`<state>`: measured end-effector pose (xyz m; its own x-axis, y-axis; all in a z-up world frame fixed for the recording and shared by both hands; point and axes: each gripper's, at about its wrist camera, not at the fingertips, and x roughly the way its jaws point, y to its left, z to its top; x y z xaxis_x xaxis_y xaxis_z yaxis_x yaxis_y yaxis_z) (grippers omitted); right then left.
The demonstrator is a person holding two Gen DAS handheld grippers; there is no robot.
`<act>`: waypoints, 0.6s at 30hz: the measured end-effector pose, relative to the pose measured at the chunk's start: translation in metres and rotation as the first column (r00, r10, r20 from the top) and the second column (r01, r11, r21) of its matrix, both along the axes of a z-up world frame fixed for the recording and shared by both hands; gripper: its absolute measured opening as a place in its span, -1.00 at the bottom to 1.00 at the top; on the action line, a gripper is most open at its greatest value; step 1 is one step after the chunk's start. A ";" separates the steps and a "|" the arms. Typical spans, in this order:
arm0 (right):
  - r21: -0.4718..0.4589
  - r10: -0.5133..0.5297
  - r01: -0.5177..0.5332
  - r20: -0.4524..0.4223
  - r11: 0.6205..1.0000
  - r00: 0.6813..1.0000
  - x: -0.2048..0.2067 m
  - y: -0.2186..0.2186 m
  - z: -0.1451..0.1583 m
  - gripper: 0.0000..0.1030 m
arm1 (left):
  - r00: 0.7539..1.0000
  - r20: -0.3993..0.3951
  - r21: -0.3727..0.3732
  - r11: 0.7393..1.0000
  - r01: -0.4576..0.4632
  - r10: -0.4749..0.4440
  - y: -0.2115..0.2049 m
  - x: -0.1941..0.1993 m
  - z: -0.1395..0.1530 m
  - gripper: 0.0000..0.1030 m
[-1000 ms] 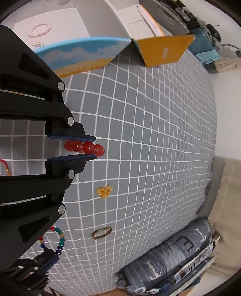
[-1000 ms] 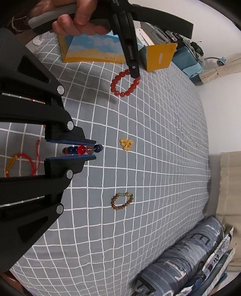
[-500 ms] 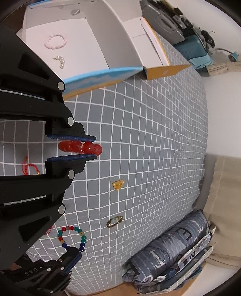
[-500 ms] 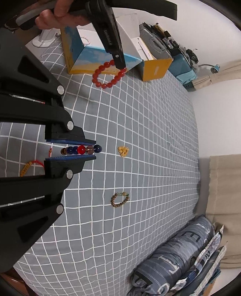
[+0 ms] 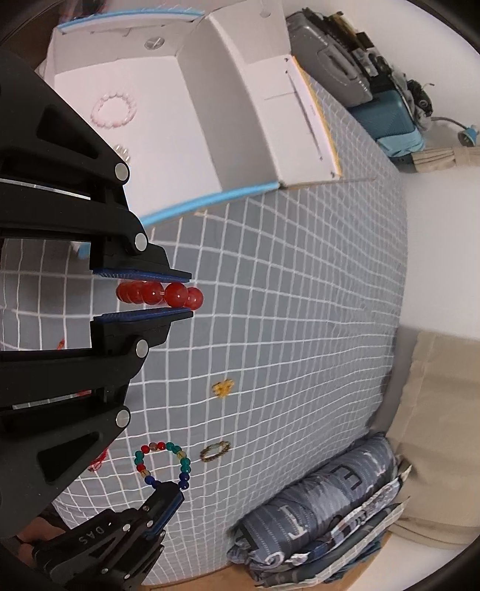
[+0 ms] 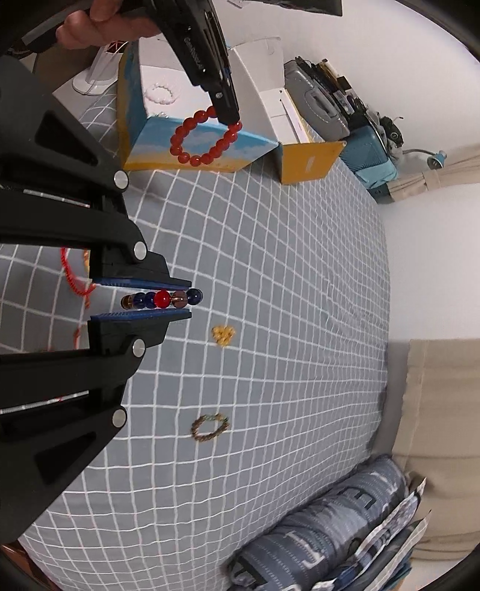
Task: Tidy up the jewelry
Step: 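Carry the red and multicolour bracelets with both tools into the white box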
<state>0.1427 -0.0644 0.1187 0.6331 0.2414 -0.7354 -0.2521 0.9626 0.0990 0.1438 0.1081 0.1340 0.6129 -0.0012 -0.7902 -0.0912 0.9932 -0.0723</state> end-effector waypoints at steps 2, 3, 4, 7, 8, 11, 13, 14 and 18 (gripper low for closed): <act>0.007 0.016 -0.016 0.002 1.000 1.000 0.005 0.009 0.006 -0.82 | 1.000 0.007 0.002 1.000 -0.010 0.010 0.009 0.000 0.007 -0.75; 0.007 0.025 -0.025 0.003 1.000 1.000 0.007 0.014 0.008 -0.82 | 1.000 0.011 0.003 1.000 -0.018 0.018 0.015 0.000 0.010 -0.75; 0.005 0.036 -0.036 0.004 0.999 0.999 0.011 0.020 0.011 -0.82 | 0.999 0.019 0.002 0.999 -0.034 0.034 0.023 -0.001 0.015 -0.75; -0.001 0.064 -0.064 0.013 0.998 0.998 0.015 0.037 0.018 -0.82 | 0.998 0.025 0.006 0.998 -0.065 0.065 0.041 -0.004 0.020 -0.75; -0.003 0.076 -0.076 0.014 0.997 0.997 0.016 0.045 0.019 -0.82 | 0.997 0.023 0.006 0.997 -0.080 0.080 0.050 -0.006 0.021 -0.75; 0.004 0.112 -0.112 0.001 0.994 0.994 0.019 0.063 0.020 -0.82 | 0.993 0.018 0.006 0.993 -0.120 0.120 0.071 -0.012 0.020 -0.75; 0.011 0.136 -0.136 0.005 0.991 0.991 0.017 0.077 0.024 -0.82 | 0.989 0.016 0.004 0.989 -0.146 0.146 0.086 -0.018 0.020 -0.75; 0.008 0.144 -0.144 0.010 0.990 0.990 0.016 0.084 0.026 -0.82 | 0.988 0.016 0.004 0.988 -0.157 0.157 0.092 -0.021 0.020 -0.75; 0.006 0.185 -0.185 0.034 0.983 0.982 0.008 0.114 0.039 -0.82 | 0.981 0.020 0.006 0.981 -0.194 0.193 0.115 -0.033 0.022 -0.75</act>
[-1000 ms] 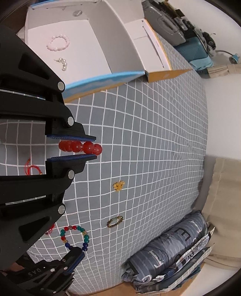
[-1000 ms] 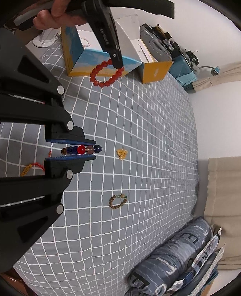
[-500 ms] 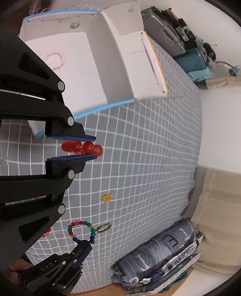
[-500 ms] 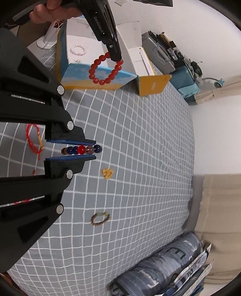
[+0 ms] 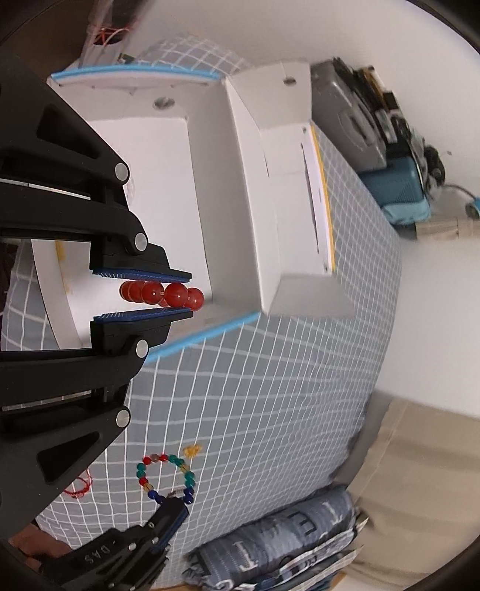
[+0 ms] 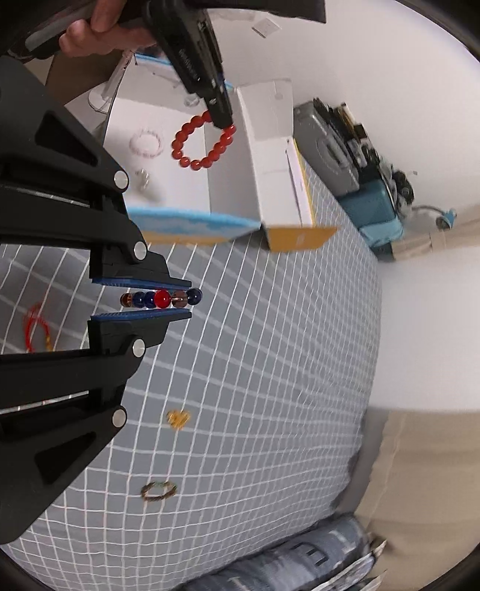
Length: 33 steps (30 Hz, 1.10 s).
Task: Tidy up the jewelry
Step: 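Carry the red and multicolour bracelets with both tools into the white box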
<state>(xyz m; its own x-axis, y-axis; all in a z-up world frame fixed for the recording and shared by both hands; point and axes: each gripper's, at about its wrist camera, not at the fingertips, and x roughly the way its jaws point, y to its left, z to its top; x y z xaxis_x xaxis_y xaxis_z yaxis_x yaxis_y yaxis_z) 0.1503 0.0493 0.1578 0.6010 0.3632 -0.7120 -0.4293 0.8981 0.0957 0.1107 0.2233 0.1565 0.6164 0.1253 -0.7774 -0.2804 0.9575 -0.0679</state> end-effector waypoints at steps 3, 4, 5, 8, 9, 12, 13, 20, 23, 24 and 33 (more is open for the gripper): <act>-0.004 0.037 -0.037 0.017 0.999 0.999 -0.008 0.027 0.009 -0.82 | 0.999 0.002 -0.003 0.999 -0.032 0.032 0.019 -0.013 0.001 -0.75; -0.005 0.048 -0.048 0.019 0.999 0.999 -0.010 0.034 0.011 -0.82 | 0.999 0.003 -0.002 0.999 -0.042 0.042 0.025 -0.016 0.001 -0.75; -0.006 0.059 -0.059 0.020 0.998 0.998 -0.012 0.041 0.012 -0.82 | 0.999 0.003 0.000 0.999 -0.054 0.054 0.032 -0.020 0.002 -0.75; -0.009 0.095 -0.095 0.022 0.995 0.995 -0.017 0.066 0.013 -0.82 | 0.996 0.000 0.001 0.996 -0.086 0.086 0.051 -0.031 0.001 -0.75; -0.009 0.106 -0.106 0.022 0.994 0.994 -0.018 0.073 0.013 -0.82 | 0.995 -0.001 0.003 0.995 -0.097 0.097 0.057 -0.035 0.000 -0.75; -0.014 0.150 -0.149 0.017 0.989 0.989 -0.024 0.101 0.010 -0.82 | 0.991 -0.007 0.010 0.991 -0.131 0.131 0.076 -0.044 -0.004 -0.75; -0.015 0.160 -0.160 0.013 0.987 0.987 -0.025 0.108 0.008 -0.82 | 0.990 -0.009 0.008 0.990 -0.140 0.140 0.081 -0.047 -0.005 -0.75; -0.034 0.235 -0.236 -0.034 0.971 0.971 -0.029 0.157 -0.017 -0.82 | 0.979 -0.047 0.002 0.980 -0.201 0.201 0.114 -0.063 -0.028 -0.75; -0.046 0.251 -0.254 -0.056 0.966 0.966 -0.030 0.171 -0.031 -0.82 | 0.975 -0.066 0.001 0.978 -0.211 0.210 0.123 -0.066 -0.040 -0.75; -0.049 0.252 -0.256 -0.063 0.966 0.966 -0.029 0.175 -0.036 -0.82 | 0.975 -0.071 0.000 0.977 -0.213 0.212 0.125 -0.066 -0.044 -0.75; -0.102 0.240 -0.259 -0.166 0.961 0.957 -0.022 0.202 -0.093 -0.82 | 0.967 -0.146 -0.008 0.977 -0.211 0.207 0.137 -0.056 -0.088 -0.75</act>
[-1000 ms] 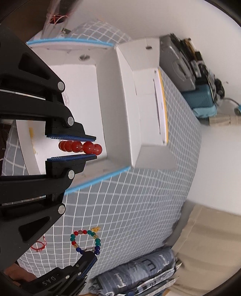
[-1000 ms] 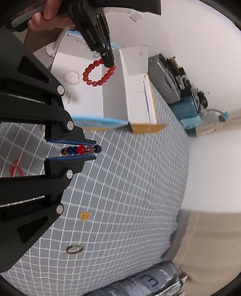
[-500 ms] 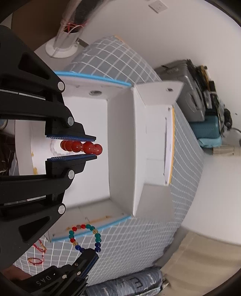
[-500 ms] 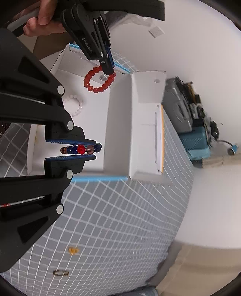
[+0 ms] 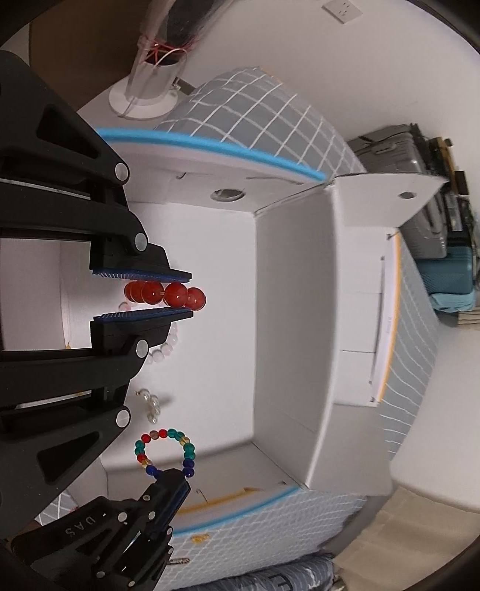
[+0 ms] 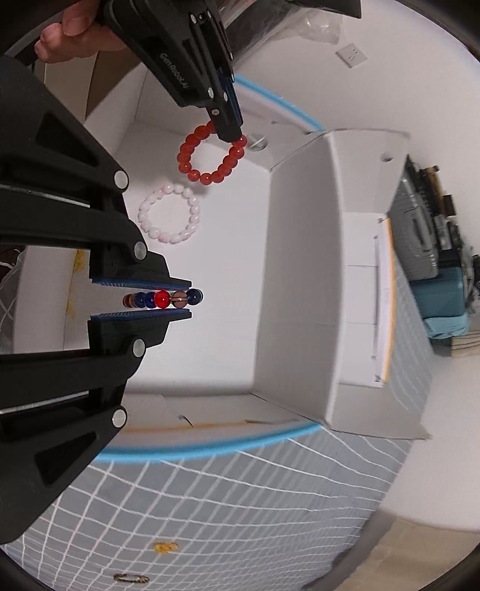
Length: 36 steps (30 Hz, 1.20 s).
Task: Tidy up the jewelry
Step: 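Carry the red and multicolour bracelets with both tools into the white box, then open the left tool to drop the red bracelet while the right tool drops the multicolour one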
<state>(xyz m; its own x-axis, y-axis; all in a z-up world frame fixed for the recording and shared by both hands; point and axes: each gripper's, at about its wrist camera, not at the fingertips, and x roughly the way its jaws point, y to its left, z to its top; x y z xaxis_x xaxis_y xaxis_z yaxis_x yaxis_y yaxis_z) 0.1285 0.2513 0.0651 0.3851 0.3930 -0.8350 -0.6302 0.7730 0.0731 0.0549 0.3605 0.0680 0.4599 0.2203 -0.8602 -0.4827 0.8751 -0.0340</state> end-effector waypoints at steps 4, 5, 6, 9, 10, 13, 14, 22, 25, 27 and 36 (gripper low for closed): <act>-0.025 0.001 -0.001 -0.022 1.000 1.000 0.004 0.007 -0.016 -0.82 | 1.000 -0.025 -0.007 1.000 -0.010 0.010 0.009 0.002 -0.016 -0.75; -0.028 -0.001 0.000 -0.027 1.000 1.000 0.005 0.007 -0.019 -0.82 | 0.999 -0.029 -0.008 1.000 -0.015 0.015 0.010 0.002 -0.019 -0.75; -0.031 -0.003 0.002 -0.033 1.000 0.999 0.006 0.008 -0.021 -0.82 | 0.999 -0.032 -0.006 1.000 -0.019 0.019 0.011 0.002 -0.021 -0.75; -0.041 -0.006 0.005 -0.041 0.999 0.999 0.008 0.010 -0.026 -0.82 | 0.999 -0.042 0.013 1.000 -0.025 0.025 0.014 0.002 -0.026 -0.75; -0.044 -0.006 0.004 -0.043 0.999 0.999 0.008 0.010 -0.027 -0.82 | 0.999 -0.044 0.014 1.000 -0.025 0.025 0.013 0.002 -0.027 -0.75; -0.047 -0.009 0.007 -0.052 0.999 0.999 0.009 0.011 -0.032 -0.82 | 0.998 -0.049 0.023 0.999 -0.025 0.026 0.013 0.004 -0.030 -0.75; -0.050 -0.011 0.009 -0.054 0.999 0.998 0.010 0.011 -0.033 -0.82 | 0.998 -0.050 0.025 0.999 -0.025 0.027 0.013 0.004 -0.030 -0.75; -0.045 -0.005 0.002 -0.061 0.999 0.998 0.008 0.013 -0.035 -0.77 | 0.998 -0.057 0.015 0.999 -0.033 0.034 0.014 0.004 -0.030 -0.73; -0.028 -0.003 0.001 -0.063 1.000 0.998 0.007 0.012 -0.032 -0.77 | 0.998 -0.045 -0.006 0.999 -0.040 0.040 0.017 0.002 -0.028 -0.71; -0.025 0.001 -0.003 -0.070 1.000 0.998 0.006 0.011 -0.032 -0.72 | 0.998 -0.042 -0.007 0.999 -0.042 0.041 0.017 0.001 -0.027 -0.70; 0.023 0.007 -0.007 -0.011 1.000 1.000 -0.002 0.001 -0.008 0.11 | 0.998 0.024 0.018 0.998 -0.055 0.055 0.013 -0.014 -0.005 0.36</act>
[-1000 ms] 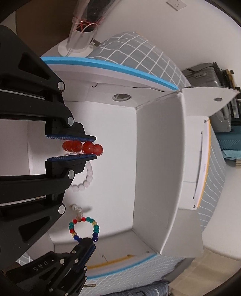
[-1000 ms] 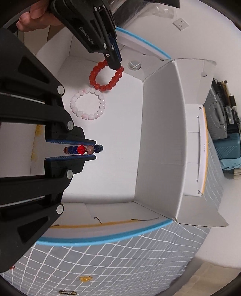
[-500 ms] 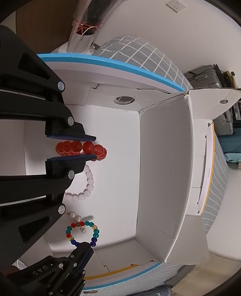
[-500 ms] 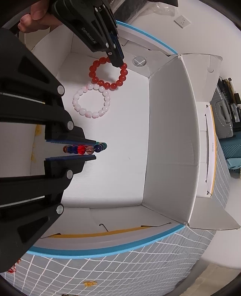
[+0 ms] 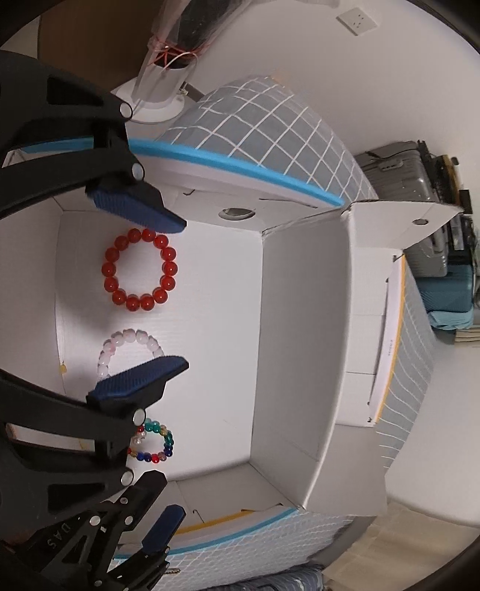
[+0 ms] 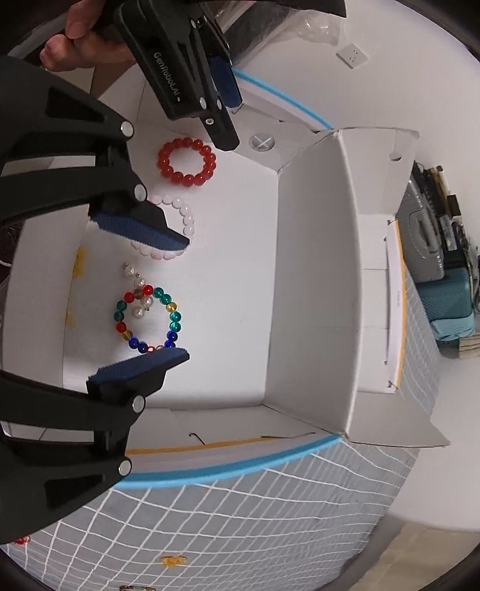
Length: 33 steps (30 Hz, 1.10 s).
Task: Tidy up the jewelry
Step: 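Lift both open tools from the box and move them over the red string bracelets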
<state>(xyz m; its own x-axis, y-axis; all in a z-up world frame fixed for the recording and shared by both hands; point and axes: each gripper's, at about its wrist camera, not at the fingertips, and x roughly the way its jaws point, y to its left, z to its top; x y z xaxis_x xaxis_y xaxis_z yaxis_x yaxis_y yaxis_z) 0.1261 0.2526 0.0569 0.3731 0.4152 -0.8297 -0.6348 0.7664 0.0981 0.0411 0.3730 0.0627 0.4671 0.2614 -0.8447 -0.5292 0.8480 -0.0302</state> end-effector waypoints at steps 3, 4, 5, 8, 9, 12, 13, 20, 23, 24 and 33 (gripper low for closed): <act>0.015 0.005 -0.005 0.012 1.000 1.000 -0.002 -0.002 0.007 0.25 | 1.000 0.012 0.003 1.000 -0.004 0.004 -0.001 -0.004 0.005 0.50; 0.017 0.004 -0.004 0.015 1.000 1.000 -0.003 -0.003 0.008 0.32 | 1.000 0.017 0.008 1.000 -0.003 0.003 -0.002 -0.005 0.007 0.59; 0.022 0.001 -0.002 0.019 1.000 1.000 -0.003 -0.005 0.009 0.35 | 1.000 0.021 0.017 1.000 -0.001 0.001 -0.004 -0.006 0.009 0.66; 0.029 -0.009 0.008 0.030 1.000 1.000 -0.004 -0.008 0.013 0.55 | 0.999 0.033 0.034 0.999 0.002 -0.003 -0.008 -0.007 0.014 0.75; 0.032 -0.012 0.010 0.034 0.999 0.999 -0.005 -0.009 0.014 0.60 | 0.999 0.036 0.034 0.999 0.002 -0.003 -0.009 -0.007 0.015 0.76; 0.039 -0.014 0.012 0.042 0.999 0.999 -0.007 -0.013 0.018 0.72 | 0.999 0.049 0.043 0.999 -0.001 -0.001 -0.012 -0.010 0.019 0.82; 0.037 -0.010 0.008 0.048 0.999 0.999 -0.007 -0.014 0.019 0.75 | 0.999 0.054 0.046 0.999 -0.004 0.001 -0.013 -0.011 0.021 0.86; 0.033 -0.022 0.019 0.092 0.999 0.995 -0.011 -0.024 0.030 0.85 | 0.997 0.073 0.071 0.997 -0.014 0.009 -0.019 -0.015 0.030 0.89; 0.040 -0.033 0.030 0.098 0.999 0.995 -0.012 -0.030 0.034 0.85 | 0.997 0.080 0.071 0.997 -0.009 0.003 -0.022 -0.017 0.033 0.89; 0.041 -0.038 0.034 0.100 0.999 0.994 -0.011 -0.032 0.035 0.85 | 0.997 0.080 0.072 0.997 -0.007 0.001 -0.023 -0.018 0.033 0.89; 0.065 -0.101 0.093 0.136 0.994 0.985 -0.006 -0.065 0.048 0.85 | 0.994 0.099 0.079 0.996 0.032 -0.040 -0.042 -0.021 0.041 0.89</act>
